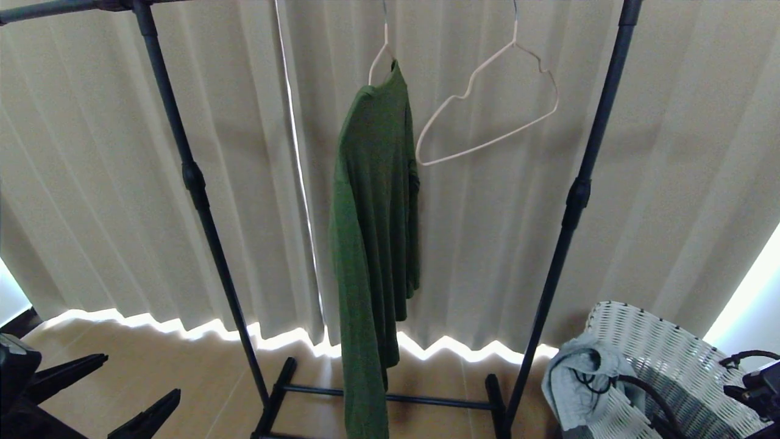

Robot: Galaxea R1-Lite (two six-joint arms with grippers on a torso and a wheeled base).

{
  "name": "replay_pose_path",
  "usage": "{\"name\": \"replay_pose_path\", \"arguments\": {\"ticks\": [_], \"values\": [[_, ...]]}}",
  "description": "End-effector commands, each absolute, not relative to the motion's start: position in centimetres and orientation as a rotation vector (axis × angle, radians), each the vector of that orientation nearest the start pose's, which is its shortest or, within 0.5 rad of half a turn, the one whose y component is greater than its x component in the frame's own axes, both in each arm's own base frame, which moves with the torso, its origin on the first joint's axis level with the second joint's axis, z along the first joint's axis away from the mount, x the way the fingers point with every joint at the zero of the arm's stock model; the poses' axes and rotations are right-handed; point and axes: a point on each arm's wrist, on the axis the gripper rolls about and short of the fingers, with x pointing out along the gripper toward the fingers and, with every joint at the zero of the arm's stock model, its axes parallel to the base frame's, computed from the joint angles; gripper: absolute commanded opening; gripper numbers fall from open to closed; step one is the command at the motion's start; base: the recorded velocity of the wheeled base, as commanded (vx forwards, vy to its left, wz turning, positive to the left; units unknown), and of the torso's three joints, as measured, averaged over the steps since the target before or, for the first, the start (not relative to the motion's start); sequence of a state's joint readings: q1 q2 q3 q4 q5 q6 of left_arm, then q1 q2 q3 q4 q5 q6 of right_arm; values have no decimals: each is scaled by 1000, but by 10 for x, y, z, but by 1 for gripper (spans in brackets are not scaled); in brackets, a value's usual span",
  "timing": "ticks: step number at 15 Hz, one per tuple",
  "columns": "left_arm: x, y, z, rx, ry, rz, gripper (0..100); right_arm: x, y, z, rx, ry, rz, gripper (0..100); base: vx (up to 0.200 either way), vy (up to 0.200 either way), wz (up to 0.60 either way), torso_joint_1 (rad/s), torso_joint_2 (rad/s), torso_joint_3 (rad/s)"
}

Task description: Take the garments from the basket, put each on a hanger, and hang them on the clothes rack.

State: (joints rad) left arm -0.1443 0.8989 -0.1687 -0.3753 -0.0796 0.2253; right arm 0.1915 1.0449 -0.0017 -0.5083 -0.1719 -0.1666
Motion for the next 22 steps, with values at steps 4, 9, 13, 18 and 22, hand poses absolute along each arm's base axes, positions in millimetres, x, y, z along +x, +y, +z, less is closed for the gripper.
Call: {"name": "replay_pose_path", "arguments": {"ticks": [4, 9, 13, 18, 22], "values": [[88, -15, 137, 239, 332, -265, 100, 89, 13, 93, -265, 537, 57, 100, 100, 0, 0, 0, 1, 1], [88, -15, 138, 238, 332, -266, 100, 101, 15, 94, -335, 603, 77, 100, 0, 0, 0, 0, 0, 0], [87, -15, 138, 239, 328, -265, 100, 146, 23, 88, -362, 738, 79, 100, 0, 0, 0, 0, 0, 0], [87, -15, 137, 237, 331, -266, 100, 199, 27, 60, -458, 914, -58, 100, 0, 0, 0, 0, 0, 0], [87, -15, 137, 237, 331, -266, 100, 212, 19, 50, -455, 965, -103, 100, 0, 0, 0, 0, 0, 0]]}}
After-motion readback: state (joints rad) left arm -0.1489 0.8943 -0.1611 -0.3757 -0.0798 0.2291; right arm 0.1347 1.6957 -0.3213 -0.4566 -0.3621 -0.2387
